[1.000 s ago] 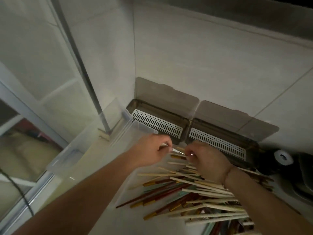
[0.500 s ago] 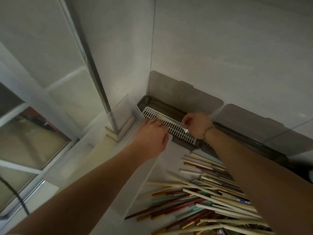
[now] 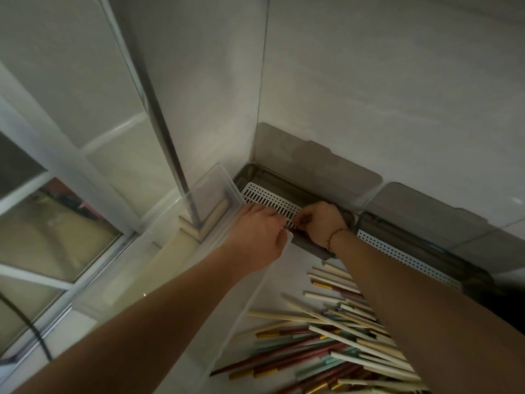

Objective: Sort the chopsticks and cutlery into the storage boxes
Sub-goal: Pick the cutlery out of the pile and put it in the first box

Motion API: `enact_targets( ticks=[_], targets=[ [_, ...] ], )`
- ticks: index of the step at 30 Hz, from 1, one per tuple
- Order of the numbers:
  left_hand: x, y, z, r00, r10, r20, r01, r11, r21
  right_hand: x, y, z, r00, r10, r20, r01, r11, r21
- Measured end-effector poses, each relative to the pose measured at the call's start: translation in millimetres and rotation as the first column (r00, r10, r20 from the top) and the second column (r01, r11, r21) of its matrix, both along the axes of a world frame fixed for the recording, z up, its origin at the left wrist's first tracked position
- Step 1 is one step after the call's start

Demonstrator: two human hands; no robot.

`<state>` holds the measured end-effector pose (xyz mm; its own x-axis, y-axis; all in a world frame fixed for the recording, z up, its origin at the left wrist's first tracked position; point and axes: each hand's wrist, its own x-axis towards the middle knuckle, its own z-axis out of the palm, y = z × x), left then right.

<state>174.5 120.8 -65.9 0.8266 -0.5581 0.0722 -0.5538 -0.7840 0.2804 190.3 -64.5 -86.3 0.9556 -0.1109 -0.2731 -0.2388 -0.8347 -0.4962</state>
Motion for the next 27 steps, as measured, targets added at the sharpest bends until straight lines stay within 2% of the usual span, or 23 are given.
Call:
enact_targets(
  ticks=[5, 8, 11, 14, 18, 20, 23, 27],
  targets=[
    [-10.8, -7.5, 9.8, 0.999, 0.023, -0.026, -0.020, 0.995, 0.095, -27.7, -12.7, 20.8, 0.987, 0.017, 0.159, -0.035, 0.993, 0.110],
    [-27.1, -16.1, 17.1, 1.000, -0.002, 0.002, 0.002, 0.995, 0.096, -69.9, -32.8, 40.0, 0.961, -0.058, 0.272, 0.003, 0.980, 0.198],
    [-55.2, -32.9, 24.5, 0.997, -0.070, 0.023, 0.070, 0.998, -0.005, -143.7, -66.9, 55.5, 0.928, -0.200, 0.316, 0.125, 0.962, 0.245],
    [-93.7, -57.0, 23.2, 0.983, -0.181, 0.042, 0.183, 0.980, -0.071, -232.9, -105.8, 59.7, 0.849, -0.425, 0.313, 0.361, 0.900, 0.244],
    [-152.8, -89.3, 11.4, 0.922, -0.382, -0.065, 0.386, 0.918, 0.085, -338.8, -143.9, 55.1, 0.776, -0.579, 0.250, 0.585, 0.809, 0.060],
    [-183.9, -104.6, 6.0, 0.876, -0.474, -0.092, 0.482, 0.866, 0.132, -383.9, -158.0, 44.7, 0.705, -0.692, 0.158, 0.702, 0.712, -0.011],
    [-227.6, -123.0, -1.6, 0.788, -0.602, -0.128, 0.615, 0.779, 0.119, -434.0, -170.2, 20.7, 0.691, -0.722, 0.019, 0.692, 0.654, -0.307],
    [-262.8, -137.9, -4.0, 0.701, -0.703, -0.118, 0.713, 0.697, 0.076, -468.2, -174.1, -11.3, 0.664, -0.747, -0.026, 0.696, 0.631, -0.343]
  ],
)
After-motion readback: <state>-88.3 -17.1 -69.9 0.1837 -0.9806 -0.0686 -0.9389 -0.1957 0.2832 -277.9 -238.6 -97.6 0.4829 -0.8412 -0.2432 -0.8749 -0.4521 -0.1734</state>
